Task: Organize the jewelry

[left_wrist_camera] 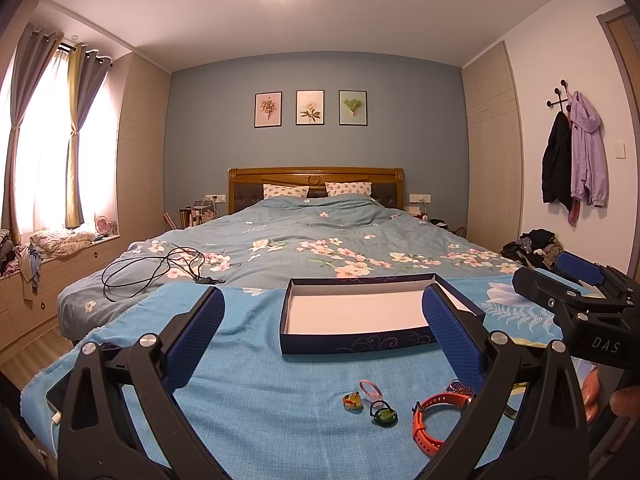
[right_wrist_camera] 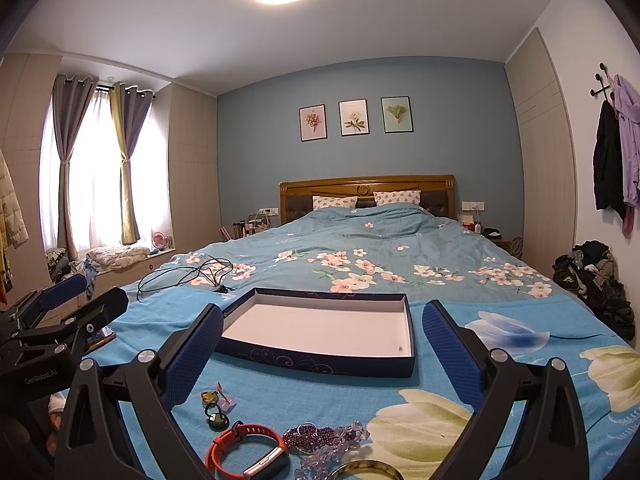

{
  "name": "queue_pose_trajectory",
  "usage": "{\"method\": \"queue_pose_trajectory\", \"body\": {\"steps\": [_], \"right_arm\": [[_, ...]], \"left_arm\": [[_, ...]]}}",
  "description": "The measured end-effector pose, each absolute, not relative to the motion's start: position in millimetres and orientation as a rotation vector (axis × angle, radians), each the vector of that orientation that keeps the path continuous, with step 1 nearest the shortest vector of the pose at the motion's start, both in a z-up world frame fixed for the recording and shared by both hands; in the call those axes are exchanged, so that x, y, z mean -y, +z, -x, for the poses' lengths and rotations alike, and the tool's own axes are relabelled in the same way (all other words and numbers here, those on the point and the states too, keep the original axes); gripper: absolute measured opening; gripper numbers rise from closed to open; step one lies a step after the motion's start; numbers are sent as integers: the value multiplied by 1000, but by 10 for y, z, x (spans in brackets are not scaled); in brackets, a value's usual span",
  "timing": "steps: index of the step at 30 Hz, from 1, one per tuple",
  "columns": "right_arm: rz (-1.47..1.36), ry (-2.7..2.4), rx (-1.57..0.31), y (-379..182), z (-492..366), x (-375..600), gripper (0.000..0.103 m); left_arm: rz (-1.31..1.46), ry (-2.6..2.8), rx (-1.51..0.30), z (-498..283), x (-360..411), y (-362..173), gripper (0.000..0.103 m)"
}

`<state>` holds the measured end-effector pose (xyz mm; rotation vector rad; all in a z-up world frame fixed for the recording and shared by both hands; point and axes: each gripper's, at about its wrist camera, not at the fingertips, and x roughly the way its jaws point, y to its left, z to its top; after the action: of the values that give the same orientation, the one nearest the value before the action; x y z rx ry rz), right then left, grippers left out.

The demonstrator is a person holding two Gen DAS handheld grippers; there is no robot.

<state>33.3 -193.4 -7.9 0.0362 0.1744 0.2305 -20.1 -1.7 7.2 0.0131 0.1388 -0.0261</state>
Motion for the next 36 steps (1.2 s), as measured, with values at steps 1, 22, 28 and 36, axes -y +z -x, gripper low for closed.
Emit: {"method": "queue_pose_trajectory", "body": {"steps": [1,22,28,36], "right_arm": [[-35,231,-176,-79,-337,1932,96],[-32,232,-181,-69,-331,1924,96],[-34,233,-182,-71,-332,1932,96],[-34,232,-182,-71,-331,1929,96]], "left_arm": [[-14,-26,-138,198,19,72,97],[-13,-15,-138,226,21,92,97],[-13,-15,-137,206,26,92,97],[-13,-17,-139,197,41,90,97]]}}
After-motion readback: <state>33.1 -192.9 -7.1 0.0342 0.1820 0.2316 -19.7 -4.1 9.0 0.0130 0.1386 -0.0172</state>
